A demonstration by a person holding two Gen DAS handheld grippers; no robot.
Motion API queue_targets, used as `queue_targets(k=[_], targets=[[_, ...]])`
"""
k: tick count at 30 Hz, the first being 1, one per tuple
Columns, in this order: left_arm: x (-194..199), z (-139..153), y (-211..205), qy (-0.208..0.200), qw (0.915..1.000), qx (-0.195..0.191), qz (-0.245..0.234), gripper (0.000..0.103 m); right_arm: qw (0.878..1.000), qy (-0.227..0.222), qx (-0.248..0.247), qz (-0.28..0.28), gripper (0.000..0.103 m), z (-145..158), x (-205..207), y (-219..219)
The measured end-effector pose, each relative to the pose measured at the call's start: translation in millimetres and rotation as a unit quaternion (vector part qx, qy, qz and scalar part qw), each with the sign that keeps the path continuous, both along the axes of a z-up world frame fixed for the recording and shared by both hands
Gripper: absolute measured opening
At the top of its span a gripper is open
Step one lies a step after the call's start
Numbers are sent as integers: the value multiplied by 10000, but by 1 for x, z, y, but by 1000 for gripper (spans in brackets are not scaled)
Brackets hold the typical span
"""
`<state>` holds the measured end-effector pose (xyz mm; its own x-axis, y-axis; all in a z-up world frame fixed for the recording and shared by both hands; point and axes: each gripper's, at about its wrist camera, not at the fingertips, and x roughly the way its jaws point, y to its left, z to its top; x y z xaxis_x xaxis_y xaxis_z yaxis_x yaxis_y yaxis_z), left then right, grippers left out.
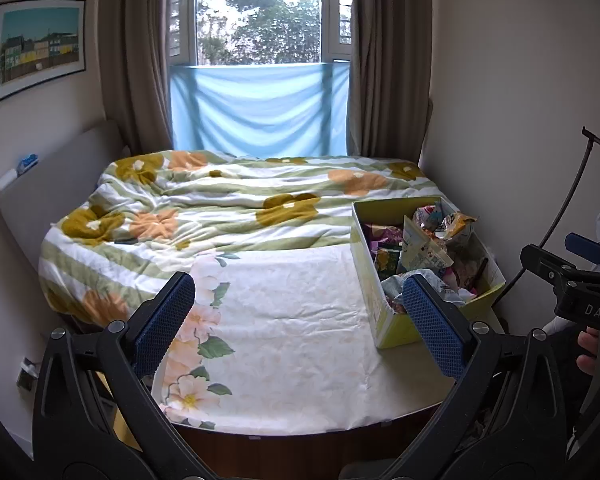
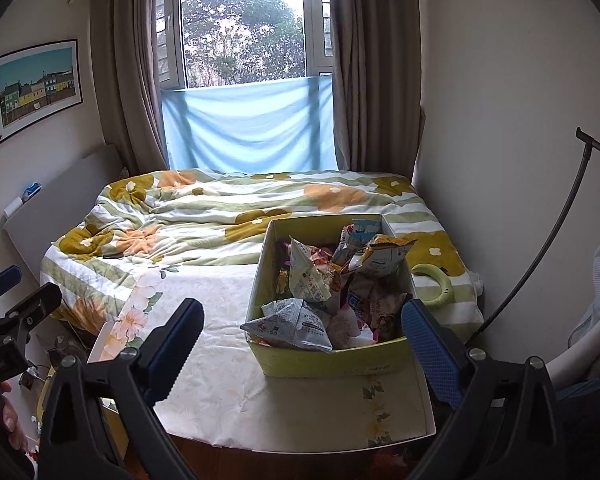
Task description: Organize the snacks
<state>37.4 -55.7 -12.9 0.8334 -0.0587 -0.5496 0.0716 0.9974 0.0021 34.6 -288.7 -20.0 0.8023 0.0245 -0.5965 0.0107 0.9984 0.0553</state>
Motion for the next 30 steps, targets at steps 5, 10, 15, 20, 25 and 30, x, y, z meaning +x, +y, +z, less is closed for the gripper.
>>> queue_targets(k=[5,10,15,20,25,30], targets=[[2,-1,1,15,10000,4,21,103,10000,7,10,-1,98,-1,1,0],[3,-1,0,13,10000,28,27,103,10000,6,15,-6,98,-1,1,-1],[4,-3,1,24,10000,45,46,103,10000,10,30,-8,98,-3,1,-2],[4,-5,4,48,10000,43,42,103,10000,17,35,-8,98,-4,1,-2],[5,-6,4,58,10000,56,45,103,10000,22,43,-9,98,-3,2,-2],[5,-6,4,55,10000,38,42,103,10000,22,45,-24,98,-3,3,-4]])
